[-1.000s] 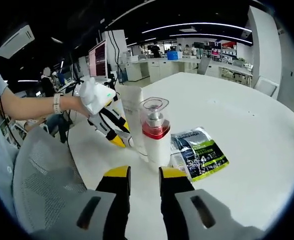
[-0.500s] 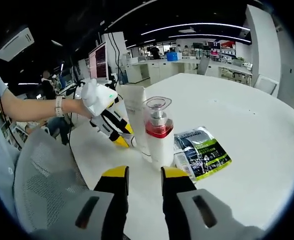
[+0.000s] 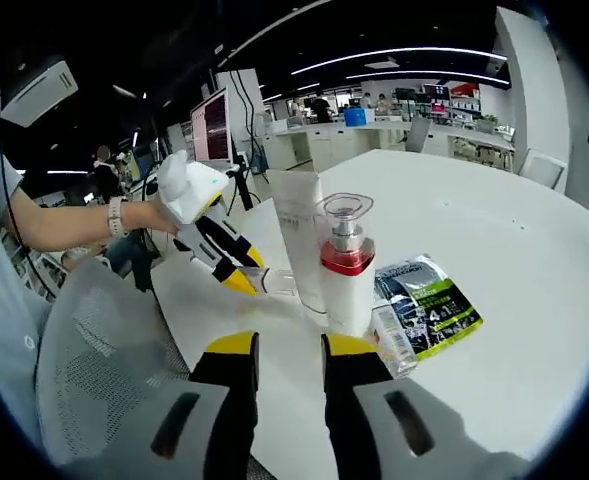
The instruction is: Arrange the skincare products in the storage area until every visible bottle or jar stands upright without overlapping.
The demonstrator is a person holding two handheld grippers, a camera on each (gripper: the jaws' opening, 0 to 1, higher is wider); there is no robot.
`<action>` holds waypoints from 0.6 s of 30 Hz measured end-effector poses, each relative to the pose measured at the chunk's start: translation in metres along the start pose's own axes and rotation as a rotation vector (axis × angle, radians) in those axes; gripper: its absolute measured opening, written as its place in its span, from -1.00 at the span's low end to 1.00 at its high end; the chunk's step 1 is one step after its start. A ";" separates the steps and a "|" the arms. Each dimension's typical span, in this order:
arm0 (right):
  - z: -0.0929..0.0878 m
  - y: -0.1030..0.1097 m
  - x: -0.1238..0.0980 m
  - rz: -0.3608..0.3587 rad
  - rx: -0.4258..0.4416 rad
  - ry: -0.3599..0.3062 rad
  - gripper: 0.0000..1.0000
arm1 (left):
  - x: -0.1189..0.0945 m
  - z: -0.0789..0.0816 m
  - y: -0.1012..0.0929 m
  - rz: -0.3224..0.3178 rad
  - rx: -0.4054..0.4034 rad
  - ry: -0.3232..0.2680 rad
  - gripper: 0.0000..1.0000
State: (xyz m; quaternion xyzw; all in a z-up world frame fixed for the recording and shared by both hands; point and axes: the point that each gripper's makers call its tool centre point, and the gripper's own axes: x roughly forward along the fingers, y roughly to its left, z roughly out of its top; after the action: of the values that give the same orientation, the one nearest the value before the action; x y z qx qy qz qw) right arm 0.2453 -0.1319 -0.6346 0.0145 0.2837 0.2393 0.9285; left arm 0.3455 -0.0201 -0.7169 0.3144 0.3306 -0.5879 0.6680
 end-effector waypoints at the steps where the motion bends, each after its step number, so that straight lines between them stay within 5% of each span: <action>1: 0.000 0.002 0.001 0.007 -0.002 0.001 -0.49 | -0.002 0.000 -0.001 0.003 -0.002 -0.005 -0.69; 12: 0.005 0.013 0.005 0.039 0.055 -0.042 -0.50 | -0.031 0.015 -0.029 0.007 -0.012 -0.109 -0.68; 18: 0.014 0.018 0.003 0.081 0.166 -0.132 -0.51 | -0.043 0.034 -0.043 0.003 -0.030 -0.192 -0.68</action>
State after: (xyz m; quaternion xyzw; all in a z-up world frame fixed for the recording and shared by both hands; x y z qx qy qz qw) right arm 0.2471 -0.1131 -0.6215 0.1186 0.2398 0.2508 0.9303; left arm 0.3011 -0.0282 -0.6637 0.2470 0.2732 -0.6094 0.7021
